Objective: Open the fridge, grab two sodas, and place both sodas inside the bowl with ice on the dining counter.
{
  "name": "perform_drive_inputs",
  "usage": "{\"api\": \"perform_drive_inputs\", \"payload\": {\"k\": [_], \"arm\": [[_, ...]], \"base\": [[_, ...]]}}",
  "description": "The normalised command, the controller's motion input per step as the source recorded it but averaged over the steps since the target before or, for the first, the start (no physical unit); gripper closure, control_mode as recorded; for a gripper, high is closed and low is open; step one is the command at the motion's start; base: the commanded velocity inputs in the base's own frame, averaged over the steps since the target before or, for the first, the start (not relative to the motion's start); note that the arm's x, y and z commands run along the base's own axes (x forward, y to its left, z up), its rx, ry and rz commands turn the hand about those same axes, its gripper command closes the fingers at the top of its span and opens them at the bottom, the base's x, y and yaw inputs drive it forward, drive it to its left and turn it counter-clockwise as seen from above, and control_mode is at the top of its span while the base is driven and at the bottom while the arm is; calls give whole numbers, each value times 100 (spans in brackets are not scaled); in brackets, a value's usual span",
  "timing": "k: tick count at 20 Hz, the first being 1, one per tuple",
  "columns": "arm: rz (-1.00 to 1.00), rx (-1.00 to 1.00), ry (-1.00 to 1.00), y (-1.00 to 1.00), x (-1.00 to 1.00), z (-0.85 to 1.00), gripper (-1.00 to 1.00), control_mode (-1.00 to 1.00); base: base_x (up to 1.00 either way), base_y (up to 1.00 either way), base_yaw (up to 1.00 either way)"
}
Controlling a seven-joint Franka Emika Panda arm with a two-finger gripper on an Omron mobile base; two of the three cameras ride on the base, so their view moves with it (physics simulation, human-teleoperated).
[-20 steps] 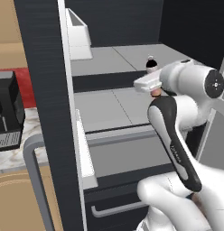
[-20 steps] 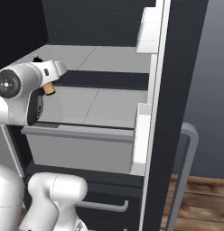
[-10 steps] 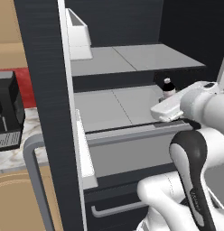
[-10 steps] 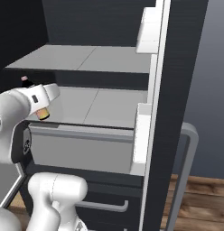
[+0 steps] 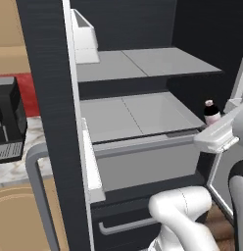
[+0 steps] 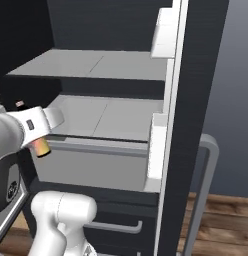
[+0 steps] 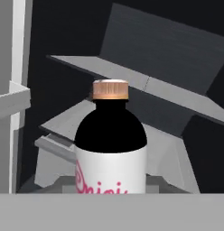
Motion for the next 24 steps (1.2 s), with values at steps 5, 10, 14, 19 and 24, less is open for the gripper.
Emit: {"api": "perform_drive_inputs", "payload": {"k": [5, 10, 14, 19, 24], "arm": [[0, 0, 0, 0, 0, 0, 100, 100], [0, 0, 0, 0, 0, 0, 100, 100], [0, 0, 0, 0, 0, 0, 100, 100], [0, 0, 0, 0, 0, 0, 100, 100], [0, 0, 0, 0, 0, 0, 100, 100]], "base": [[-78, 5, 3], [-81, 9, 5], [-98, -1, -3], [-98, -16, -31], [-70, -1, -53]]}}
